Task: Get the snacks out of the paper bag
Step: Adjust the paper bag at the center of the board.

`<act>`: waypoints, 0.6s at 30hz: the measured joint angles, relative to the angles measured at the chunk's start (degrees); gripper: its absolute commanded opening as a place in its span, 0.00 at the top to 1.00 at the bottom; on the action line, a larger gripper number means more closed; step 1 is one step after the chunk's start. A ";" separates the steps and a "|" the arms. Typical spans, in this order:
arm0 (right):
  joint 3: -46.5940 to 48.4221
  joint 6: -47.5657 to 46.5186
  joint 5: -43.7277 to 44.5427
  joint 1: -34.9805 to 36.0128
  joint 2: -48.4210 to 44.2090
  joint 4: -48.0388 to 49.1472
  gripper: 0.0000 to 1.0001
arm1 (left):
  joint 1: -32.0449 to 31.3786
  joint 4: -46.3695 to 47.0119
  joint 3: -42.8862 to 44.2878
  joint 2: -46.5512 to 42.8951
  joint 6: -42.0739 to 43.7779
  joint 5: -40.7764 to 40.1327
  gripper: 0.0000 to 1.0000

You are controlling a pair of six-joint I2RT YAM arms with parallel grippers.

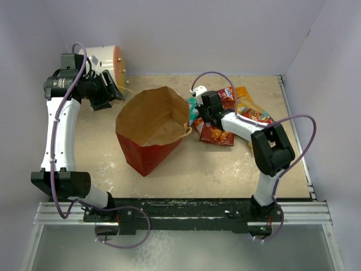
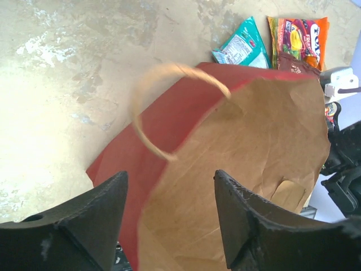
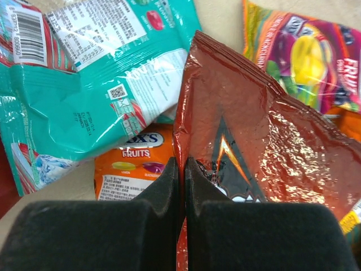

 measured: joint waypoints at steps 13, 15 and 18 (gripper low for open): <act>0.85 4.59 -2.82 -0.11 0.33 -4.59 0.50 | 0.00 -0.96 0.68 -1.05 0.92 -2.71 0.10; 0.96 5.22 -2.91 -0.15 -0.85 -6.08 0.41 | 0.00 -1.09 0.70 -1.75 0.92 -3.28 0.07; 1.66 6.71 -2.93 -0.20 -3.13 -8.85 0.33 | 0.00 -1.44 0.72 -2.95 0.94 -4.33 0.01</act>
